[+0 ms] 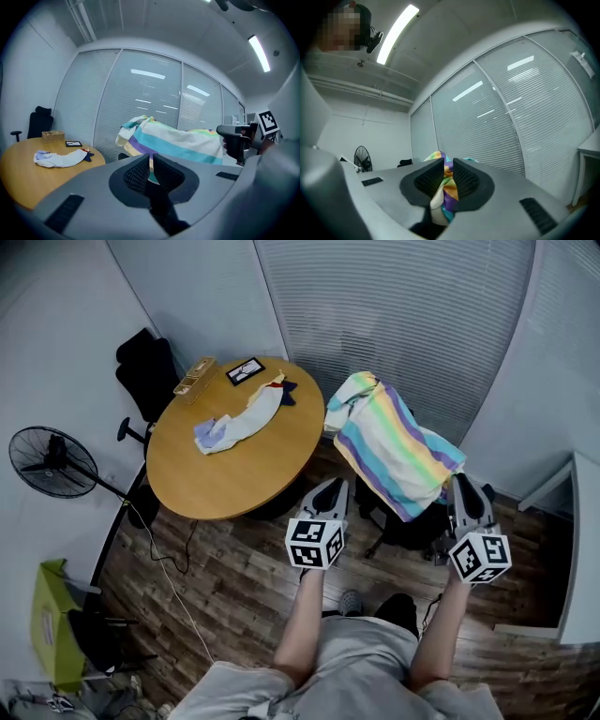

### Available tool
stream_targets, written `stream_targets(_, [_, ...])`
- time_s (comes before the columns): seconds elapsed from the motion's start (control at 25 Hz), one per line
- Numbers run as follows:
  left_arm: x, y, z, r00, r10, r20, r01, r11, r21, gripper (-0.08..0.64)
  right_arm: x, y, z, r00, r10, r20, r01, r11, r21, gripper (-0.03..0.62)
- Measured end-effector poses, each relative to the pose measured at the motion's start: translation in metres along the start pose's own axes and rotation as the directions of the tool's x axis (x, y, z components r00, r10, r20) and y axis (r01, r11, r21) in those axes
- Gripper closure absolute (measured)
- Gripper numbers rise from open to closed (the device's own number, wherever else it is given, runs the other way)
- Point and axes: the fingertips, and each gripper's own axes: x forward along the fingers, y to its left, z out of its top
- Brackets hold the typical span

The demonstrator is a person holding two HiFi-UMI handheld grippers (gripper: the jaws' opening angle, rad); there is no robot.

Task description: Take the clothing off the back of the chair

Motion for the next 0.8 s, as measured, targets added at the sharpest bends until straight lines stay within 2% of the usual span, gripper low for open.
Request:
stream_targets(0.16, [0.014, 0.000, -0.013, 0.999, -0.030, -0.037, 0.030, 0.999, 0.014, 0.521, 0.004, -0.007, 0.000, 1.000, -0.006, -0.012, 0.006, 1.000, -0.017, 0.500])
stream_targets(0.28, [0.021, 0.002, -0.014, 0.998, -0.048, -0.047, 0.048, 0.999, 0.002, 0.451, 0.005, -0.011, 0.002, 1.000, -0.002, -0.003, 0.002, 1.000, 0.018, 0.441])
stream_targets(0.4, [0.029, -0.002, -0.019, 0.992, -0.120, -0.041, 0.117, 0.991, -0.069, 0.373, 0.005, -0.014, 0.000, 1.000, 0.012, -0.002, -0.012, 0.999, 0.038, 0.389])
stream_targets(0.48, [0.035, -0.007, -0.025, 0.983, -0.184, -0.022, 0.179, 0.973, -0.145, 0.309, 0.006, -0.015, -0.005, 1.000, 0.022, -0.019, -0.021, 0.999, 0.039, 0.361])
stream_targets(0.56, [0.039, -0.010, -0.031, 0.968, -0.250, 0.009, 0.245, 0.938, -0.247, 0.275, 0.009, -0.013, -0.008, 0.999, 0.036, -0.040, -0.035, 0.999, 0.038, 0.335])
stream_targets(0.68, [0.044, -0.013, -0.039, 0.937, -0.341, 0.070, 0.338, 0.842, -0.421, 0.224, 0.011, -0.007, -0.012, 0.996, 0.056, -0.068, -0.054, 0.998, 0.027, 0.289])
stream_targets(0.8, [0.052, -0.010, -0.043, 0.920, -0.366, 0.137, 0.379, 0.752, -0.539, 0.198, 0.016, -0.004, -0.017, 0.993, 0.064, -0.098, -0.064, 0.998, 0.007, 0.265])
